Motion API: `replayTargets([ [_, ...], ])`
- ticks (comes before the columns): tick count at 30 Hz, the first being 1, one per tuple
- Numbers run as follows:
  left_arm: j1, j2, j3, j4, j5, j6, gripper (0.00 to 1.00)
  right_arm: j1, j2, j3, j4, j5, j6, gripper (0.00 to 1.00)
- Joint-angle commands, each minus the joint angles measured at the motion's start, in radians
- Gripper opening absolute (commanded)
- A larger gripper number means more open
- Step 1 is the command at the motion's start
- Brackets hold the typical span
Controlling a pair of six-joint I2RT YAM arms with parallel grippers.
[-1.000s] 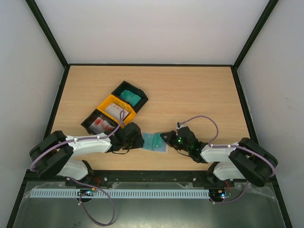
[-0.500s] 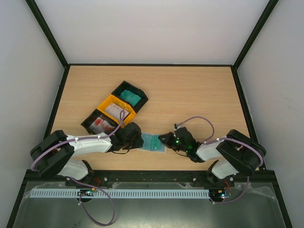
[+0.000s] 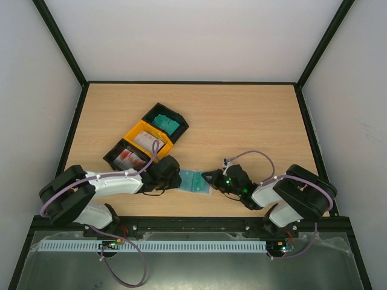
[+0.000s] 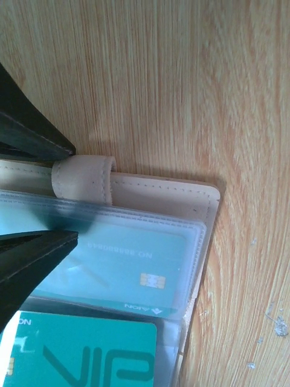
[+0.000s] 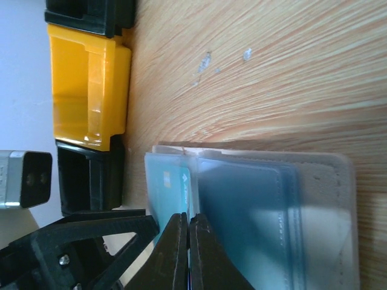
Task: Put the credit cards into the card holder
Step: Insert the credit card into the card holder.
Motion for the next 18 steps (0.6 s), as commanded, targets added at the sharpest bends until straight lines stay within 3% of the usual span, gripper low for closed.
replayTargets([
  [1, 0.003, 0.032, -0.010, -0.070, -0.005, -0.007, 0.33, 0.007, -0.034, -0.013, 0.049, 0.019, -0.024, 0.02],
  [18, 0.004, 0.027, -0.014, -0.054, 0.014, -0.005, 0.34, 0.040, 0.195, 0.023, 0.209, 0.014, 0.009, 0.02],
])
